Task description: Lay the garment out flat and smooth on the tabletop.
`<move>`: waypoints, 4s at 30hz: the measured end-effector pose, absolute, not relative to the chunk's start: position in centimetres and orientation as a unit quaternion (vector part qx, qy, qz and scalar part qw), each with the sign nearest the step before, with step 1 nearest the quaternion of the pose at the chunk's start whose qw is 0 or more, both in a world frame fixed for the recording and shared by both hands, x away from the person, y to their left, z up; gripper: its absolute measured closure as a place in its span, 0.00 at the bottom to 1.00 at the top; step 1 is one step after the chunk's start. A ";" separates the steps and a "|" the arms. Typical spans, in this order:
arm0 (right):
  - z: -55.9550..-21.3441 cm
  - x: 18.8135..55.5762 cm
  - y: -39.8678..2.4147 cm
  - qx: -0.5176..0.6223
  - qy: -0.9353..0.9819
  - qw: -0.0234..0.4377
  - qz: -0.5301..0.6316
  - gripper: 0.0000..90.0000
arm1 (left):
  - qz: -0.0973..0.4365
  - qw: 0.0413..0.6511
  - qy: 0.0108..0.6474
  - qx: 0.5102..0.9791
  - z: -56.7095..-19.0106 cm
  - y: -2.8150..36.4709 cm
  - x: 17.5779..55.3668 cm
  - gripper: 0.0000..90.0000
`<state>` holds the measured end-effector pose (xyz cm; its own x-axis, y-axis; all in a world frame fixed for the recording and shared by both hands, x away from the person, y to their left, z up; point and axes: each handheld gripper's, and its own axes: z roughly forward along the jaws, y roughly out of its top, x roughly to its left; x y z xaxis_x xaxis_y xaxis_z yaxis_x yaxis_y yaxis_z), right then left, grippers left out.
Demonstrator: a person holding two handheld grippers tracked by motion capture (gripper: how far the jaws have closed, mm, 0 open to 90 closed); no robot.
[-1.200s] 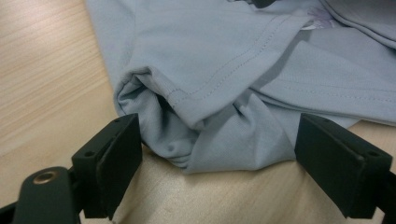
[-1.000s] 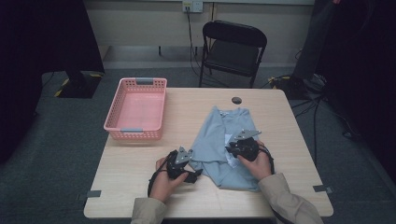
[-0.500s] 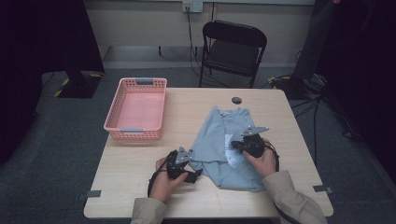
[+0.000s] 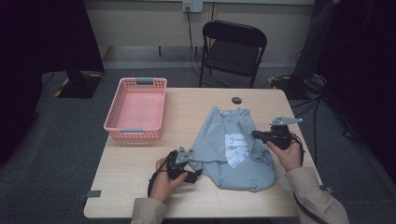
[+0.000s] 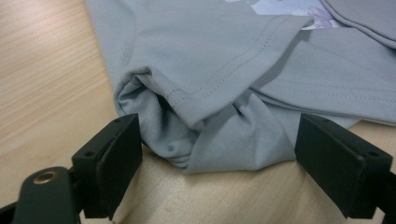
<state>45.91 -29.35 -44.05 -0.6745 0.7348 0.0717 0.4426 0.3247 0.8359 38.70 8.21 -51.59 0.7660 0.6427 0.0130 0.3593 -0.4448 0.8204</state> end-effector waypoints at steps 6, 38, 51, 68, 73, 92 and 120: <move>-42.9 46.2 -31.7 0.380 0.788 0.176 0.451 0.98 | 0.164 0.433 0.300 0.834 -51.6 8.2 38.7 0.16; -42.9 46.5 -40.2 0.447 0.746 0.214 0.444 0.98 | 0.165 0.430 0.302 0.835 -51.6 8.1 38.7 0.15; -44.3 45.7 -43.0 0.493 0.703 0.223 0.462 0.56 | 0.163 0.431 0.301 0.835 -51.6 8.0 38.7 0.15; -46.1 42.5 -35.6 0.416 0.759 0.197 0.460 0.14 | 0.163 0.431 0.301 0.835 -51.6 8.0 38.7 0.15; -47.3 41.3 -34.6 0.416 0.766 0.181 0.455 0.13 | 0.163 0.431 0.300 0.835 -51.6 8.0 38.8 0.15; -50.4 39.3 -32.0 0.384 0.826 0.190 0.367 0.12 | 0.164 0.430 0.300 0.835 -51.6 8.1 38.7 0.15; -50.6 39.4 -32.3 0.395 0.822 0.174 0.370 0.11 | 0.176 0.494 0.249 0.814 -46.6 4.2 38.4 0.25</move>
